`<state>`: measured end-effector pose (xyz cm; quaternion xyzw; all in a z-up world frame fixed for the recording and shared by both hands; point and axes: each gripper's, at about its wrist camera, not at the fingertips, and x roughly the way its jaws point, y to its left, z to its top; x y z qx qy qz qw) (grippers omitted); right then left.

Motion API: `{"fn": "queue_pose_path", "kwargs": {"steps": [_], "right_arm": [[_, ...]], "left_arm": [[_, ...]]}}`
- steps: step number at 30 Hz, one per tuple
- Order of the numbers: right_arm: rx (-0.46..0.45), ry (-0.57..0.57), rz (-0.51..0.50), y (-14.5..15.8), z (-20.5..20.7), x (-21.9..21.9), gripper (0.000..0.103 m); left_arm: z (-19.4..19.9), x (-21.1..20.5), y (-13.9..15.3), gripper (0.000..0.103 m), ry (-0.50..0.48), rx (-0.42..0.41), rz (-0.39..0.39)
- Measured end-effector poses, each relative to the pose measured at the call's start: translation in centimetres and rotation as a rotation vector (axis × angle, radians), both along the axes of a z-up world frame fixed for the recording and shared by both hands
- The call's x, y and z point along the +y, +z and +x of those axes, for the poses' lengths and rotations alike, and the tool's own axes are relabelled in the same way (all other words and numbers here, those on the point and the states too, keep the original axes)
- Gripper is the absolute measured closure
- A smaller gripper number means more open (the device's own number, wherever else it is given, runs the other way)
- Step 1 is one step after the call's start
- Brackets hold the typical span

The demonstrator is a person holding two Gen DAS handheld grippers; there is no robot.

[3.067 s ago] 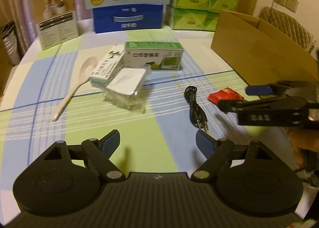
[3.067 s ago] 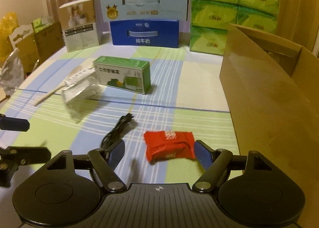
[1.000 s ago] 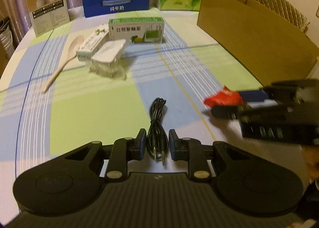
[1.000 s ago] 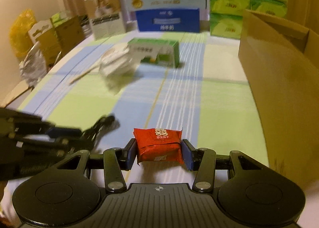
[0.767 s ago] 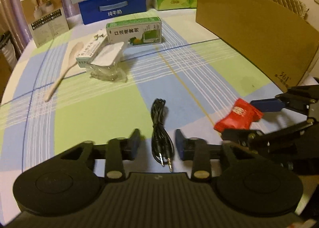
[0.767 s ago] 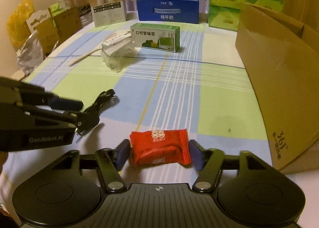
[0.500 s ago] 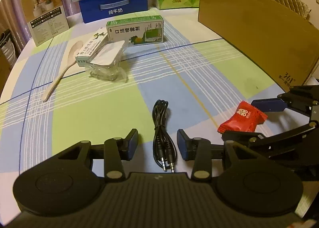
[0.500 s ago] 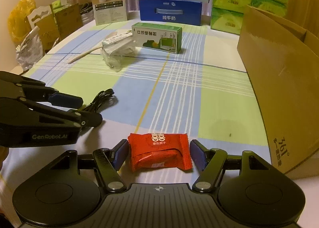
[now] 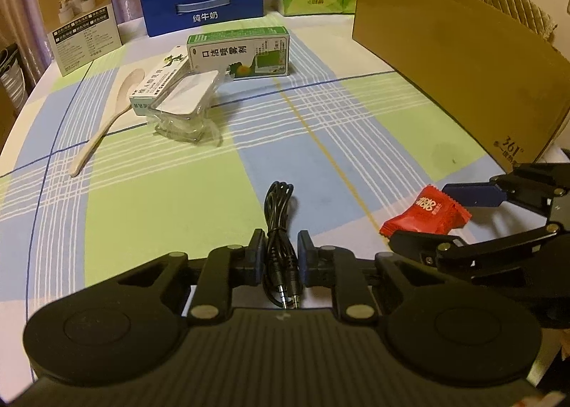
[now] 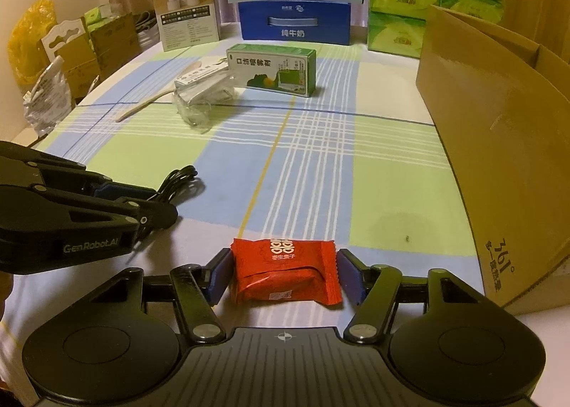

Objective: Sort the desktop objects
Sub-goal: 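Lift the cable and red packet and carry both toward the cardboard box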

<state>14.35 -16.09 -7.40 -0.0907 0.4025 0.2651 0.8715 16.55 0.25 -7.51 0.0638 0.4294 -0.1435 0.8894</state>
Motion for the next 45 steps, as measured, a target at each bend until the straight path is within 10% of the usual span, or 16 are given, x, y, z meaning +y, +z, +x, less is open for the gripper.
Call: {"fn": "queue_pose_path", "kwargs": {"steps": [10,28,45], "right_arm": [[-0.018,0.0,-0.008,0.1,-0.5,0.2,0.062],[-0.066,-0.038,0.01,1.5,-1.2,-0.8,0.063],[-0.3,-0.181,0.089,15.0,-1.2,-10.2,0.063]], "left_arm": [[-0.2,0.1,0.5,0.088,0.008,-0.023,-0.017],[-2.2,0.3,2.4,0.089,0.057,-0.04,-0.063],[-3.6,-7.7,11.9,0.089,-0.042,-0.16,-0.152]]}}
